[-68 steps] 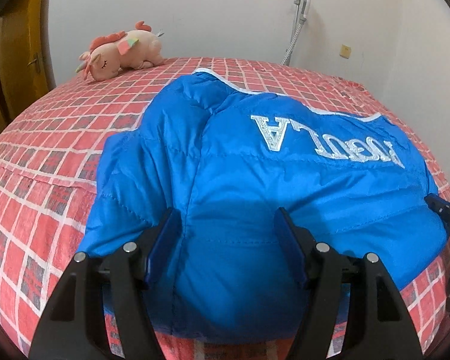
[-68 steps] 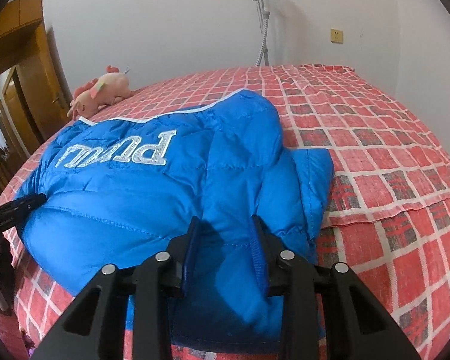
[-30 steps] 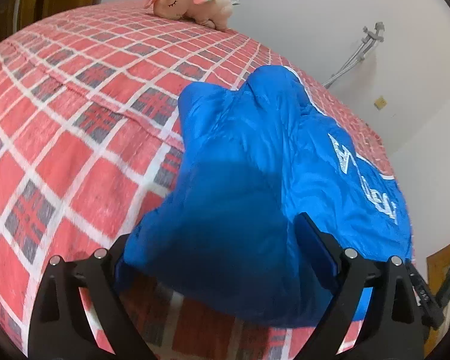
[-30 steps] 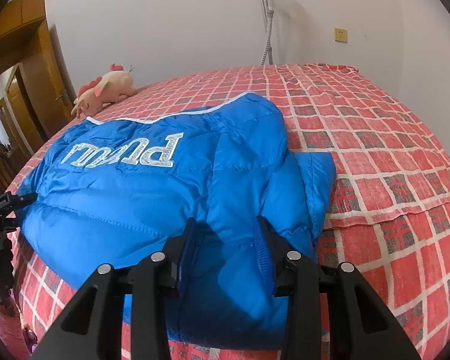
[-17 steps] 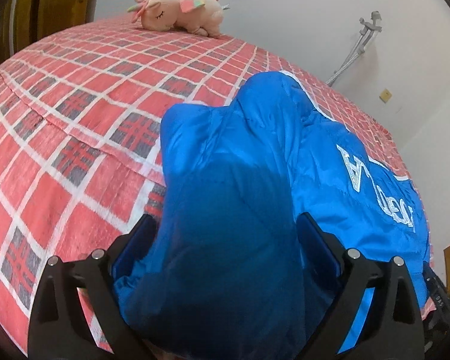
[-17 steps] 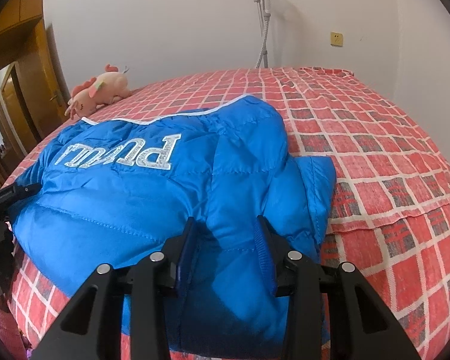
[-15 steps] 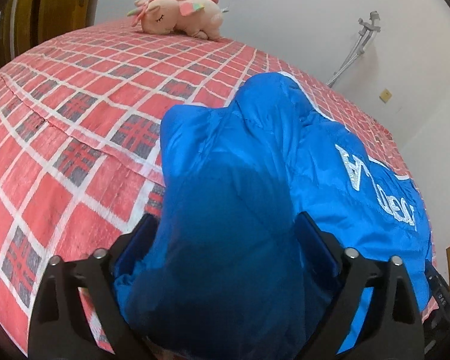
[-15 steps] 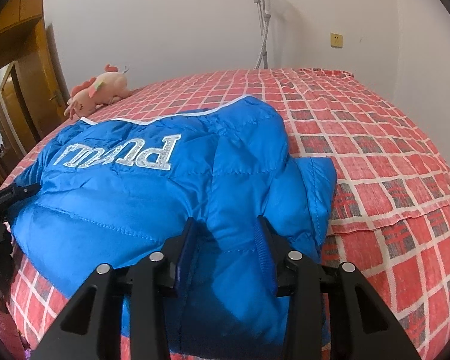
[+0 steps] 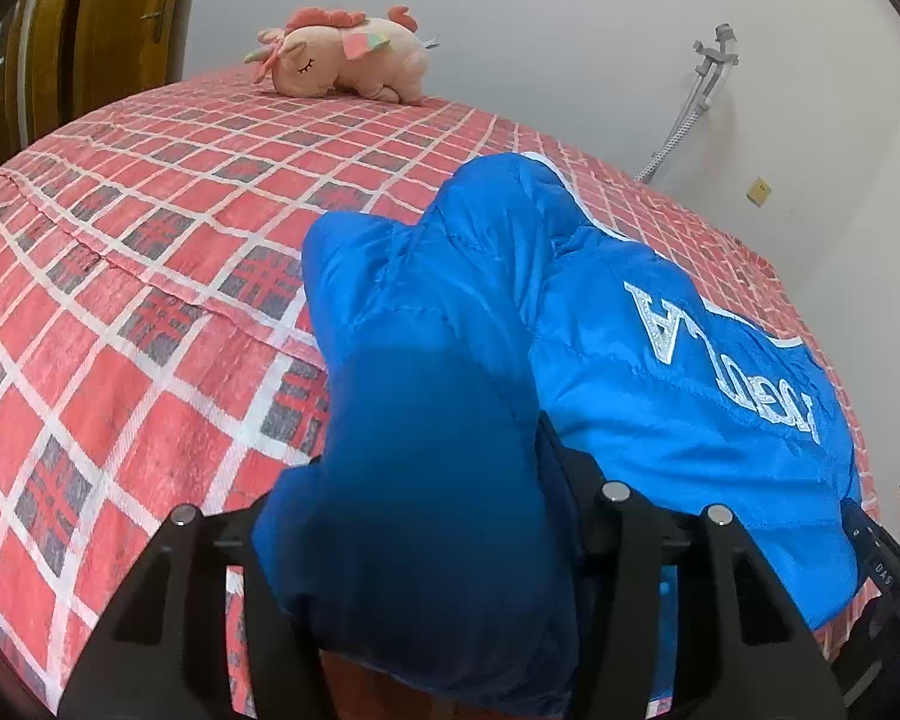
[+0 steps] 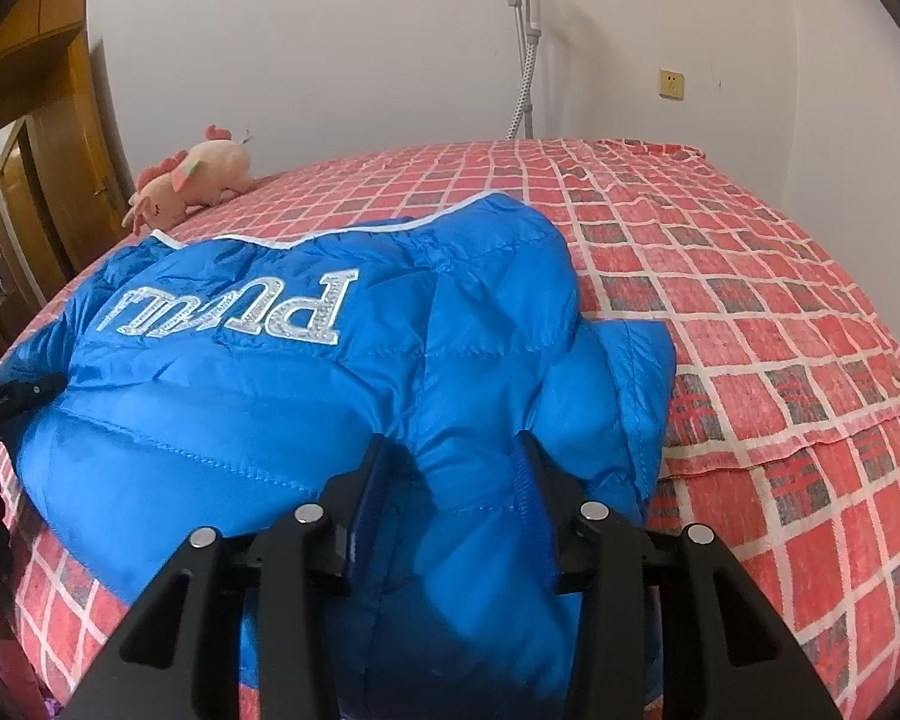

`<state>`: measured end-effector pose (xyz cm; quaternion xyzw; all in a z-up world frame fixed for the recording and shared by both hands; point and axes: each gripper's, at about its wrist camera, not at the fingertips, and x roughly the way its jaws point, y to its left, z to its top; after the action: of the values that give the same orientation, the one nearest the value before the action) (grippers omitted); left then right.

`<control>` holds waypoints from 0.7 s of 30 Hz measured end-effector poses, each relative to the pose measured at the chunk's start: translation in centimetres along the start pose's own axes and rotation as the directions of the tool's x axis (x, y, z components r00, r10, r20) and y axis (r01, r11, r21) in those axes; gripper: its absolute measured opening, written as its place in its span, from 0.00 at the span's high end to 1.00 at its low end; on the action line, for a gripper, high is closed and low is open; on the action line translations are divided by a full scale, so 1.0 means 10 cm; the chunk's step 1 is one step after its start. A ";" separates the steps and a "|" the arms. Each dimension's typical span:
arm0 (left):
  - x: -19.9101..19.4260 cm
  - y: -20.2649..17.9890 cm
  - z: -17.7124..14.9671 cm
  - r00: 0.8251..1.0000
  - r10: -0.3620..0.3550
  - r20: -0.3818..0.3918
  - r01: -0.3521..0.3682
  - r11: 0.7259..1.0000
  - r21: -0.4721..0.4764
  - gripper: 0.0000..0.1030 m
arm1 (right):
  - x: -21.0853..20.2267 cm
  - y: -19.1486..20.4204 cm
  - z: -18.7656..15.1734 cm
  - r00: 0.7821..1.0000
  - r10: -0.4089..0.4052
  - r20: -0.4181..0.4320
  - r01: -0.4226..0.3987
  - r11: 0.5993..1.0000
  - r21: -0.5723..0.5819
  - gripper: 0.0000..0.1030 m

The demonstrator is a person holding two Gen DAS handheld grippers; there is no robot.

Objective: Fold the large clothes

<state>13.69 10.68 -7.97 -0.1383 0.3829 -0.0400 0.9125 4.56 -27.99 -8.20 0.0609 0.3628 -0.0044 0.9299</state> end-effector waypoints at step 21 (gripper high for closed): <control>-0.19 0.01 0.09 0.996 -0.082 0.021 0.083 0.996 -0.019 0.67 | -0.25 -0.10 0.07 0.998 0.064 0.024 -0.065 0.997 0.039 0.51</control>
<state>13.02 11.33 -6.05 -0.1636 0.3678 -0.0723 0.9125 3.14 -29.11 -6.07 0.0909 0.3499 0.0176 0.9322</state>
